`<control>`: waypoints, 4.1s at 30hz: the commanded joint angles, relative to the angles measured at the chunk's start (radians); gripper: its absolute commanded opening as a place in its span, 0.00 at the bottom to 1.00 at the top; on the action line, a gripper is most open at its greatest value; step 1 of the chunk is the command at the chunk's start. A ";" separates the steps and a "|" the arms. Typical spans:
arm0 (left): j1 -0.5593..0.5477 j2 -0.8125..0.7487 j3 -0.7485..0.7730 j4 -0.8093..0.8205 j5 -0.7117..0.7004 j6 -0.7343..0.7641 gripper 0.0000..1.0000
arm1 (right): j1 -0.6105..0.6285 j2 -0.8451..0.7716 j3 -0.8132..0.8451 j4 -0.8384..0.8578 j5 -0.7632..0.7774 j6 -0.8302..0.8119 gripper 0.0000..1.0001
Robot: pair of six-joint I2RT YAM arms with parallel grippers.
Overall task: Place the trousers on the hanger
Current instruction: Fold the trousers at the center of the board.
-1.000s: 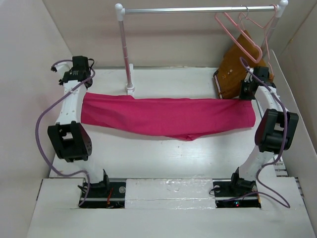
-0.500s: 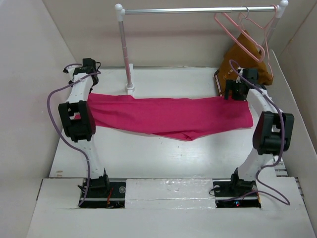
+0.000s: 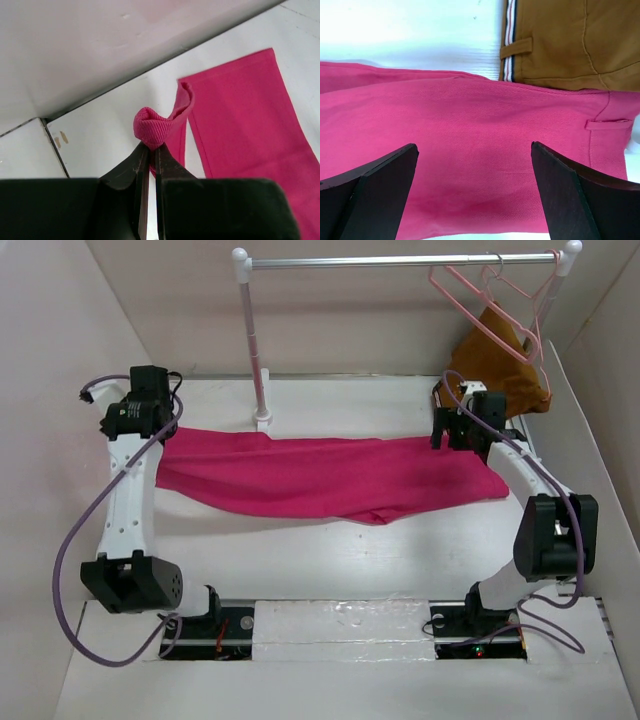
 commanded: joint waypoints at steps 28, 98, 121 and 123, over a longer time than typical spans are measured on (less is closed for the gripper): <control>0.115 0.657 0.491 0.158 0.156 0.163 0.70 | 0.233 -0.209 -0.076 -0.108 -0.015 -0.172 0.99; 0.021 0.766 0.434 0.131 0.054 0.156 0.00 | 0.532 0.900 1.002 0.006 -0.576 -0.215 0.00; 0.061 0.348 -0.024 0.467 0.248 0.045 0.80 | 0.582 0.562 0.601 0.175 -0.434 -0.124 0.61; 0.110 0.268 -0.106 0.534 0.313 0.009 0.80 | 0.607 0.481 0.504 0.187 -0.405 -0.123 0.50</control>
